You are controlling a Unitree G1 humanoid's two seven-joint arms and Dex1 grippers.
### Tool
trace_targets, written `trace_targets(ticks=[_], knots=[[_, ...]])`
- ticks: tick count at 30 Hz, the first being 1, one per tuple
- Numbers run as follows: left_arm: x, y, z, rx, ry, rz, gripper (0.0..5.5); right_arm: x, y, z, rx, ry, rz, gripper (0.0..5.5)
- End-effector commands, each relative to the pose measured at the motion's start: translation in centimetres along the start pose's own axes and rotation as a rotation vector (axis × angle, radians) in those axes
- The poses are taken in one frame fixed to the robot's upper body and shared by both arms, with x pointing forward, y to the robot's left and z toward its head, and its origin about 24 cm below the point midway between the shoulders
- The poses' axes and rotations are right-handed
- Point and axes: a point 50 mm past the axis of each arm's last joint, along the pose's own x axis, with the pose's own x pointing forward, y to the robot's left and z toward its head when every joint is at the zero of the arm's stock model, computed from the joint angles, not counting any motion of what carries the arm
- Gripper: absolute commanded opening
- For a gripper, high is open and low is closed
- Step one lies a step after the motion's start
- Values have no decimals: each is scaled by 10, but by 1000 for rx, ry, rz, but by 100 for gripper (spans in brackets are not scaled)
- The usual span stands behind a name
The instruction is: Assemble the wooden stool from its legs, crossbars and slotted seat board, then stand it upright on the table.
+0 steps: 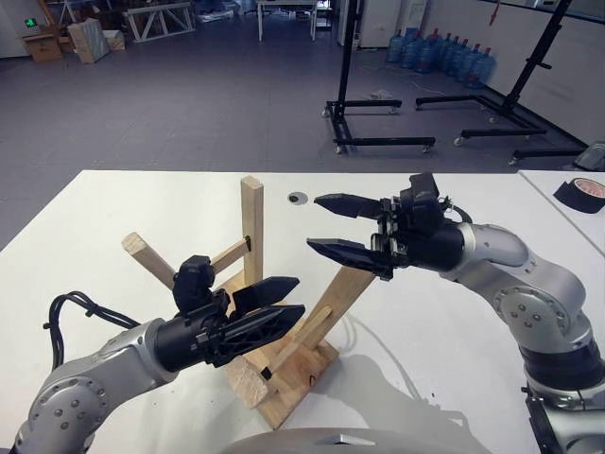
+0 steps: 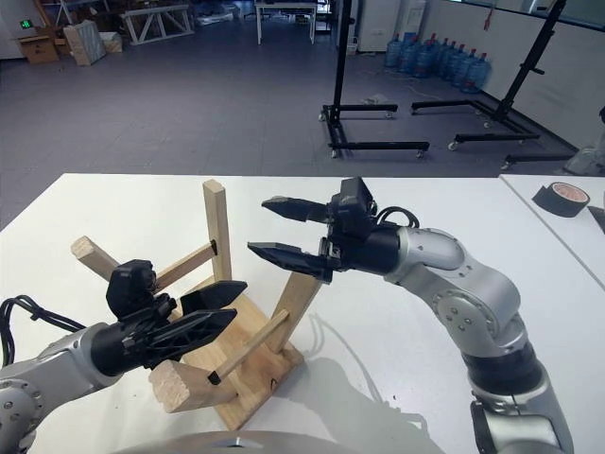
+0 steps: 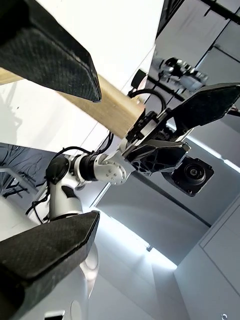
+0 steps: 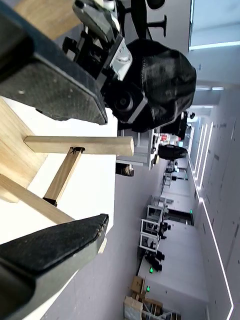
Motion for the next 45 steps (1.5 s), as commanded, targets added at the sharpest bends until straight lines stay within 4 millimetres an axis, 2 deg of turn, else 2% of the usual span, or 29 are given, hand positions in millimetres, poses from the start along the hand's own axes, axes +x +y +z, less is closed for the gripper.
trace_targets(ticks=[1, 4, 6, 8, 10, 12, 14, 16, 19, 25, 29, 32, 38, 41, 45], knots=[[-5, 4, 12, 99, -22, 49, 400, 3, -7, -18, 127, 37, -93, 328], [-6, -2, 24, 181, -40, 52, 400, 1, -11, 22, 93, -115, -123, 328], [-8, -9, 34, 221, -85, 29, 400, -18, -16, 40, 91, -148, -148, 328], [-13, -17, 39, 234, -131, 14, 400, -48, -18, 38, 132, -106, -179, 328], [-18, -19, 37, 231, -140, 26, 400, -73, -11, 16, 237, -10, -192, 328], [-22, -20, 32, 217, -142, 36, 400, -88, -1, -28, 385, 138, -246, 328], [-24, -14, 27, 201, -133, 65, 400, -86, 16, -71, 477, 250, -249, 328], [-25, -10, 25, 194, -125, 79, 400, -75, 33, -98, 474, 335, -219, 328], [-25, -8, 26, 192, -118, 79, 400, -63, 44, -119, 451, 380, -214, 328], [-24, 0, 36, 174, -88, 79, 400, -40, 51, -146, 505, 310, -345, 328], [-20, -2, 45, 197, -70, 56, 400, -25, 40, -161, 473, 304, -418, 328], [-14, -7, 52, 205, -106, 6, 400, -18, 15, -163, 404, 275, -513, 328], [-4, -11, 46, 209, -109, -31, 400, -5, -44, -157, 242, 268, -618, 328], [4, -13, 43, 205, -111, -64, 400, -8, -63, -146, 204, 253, -630, 328], [5, -15, 40, 203, -121, -69, 400, -32, -62, -134, 191, 257, -621, 328]])
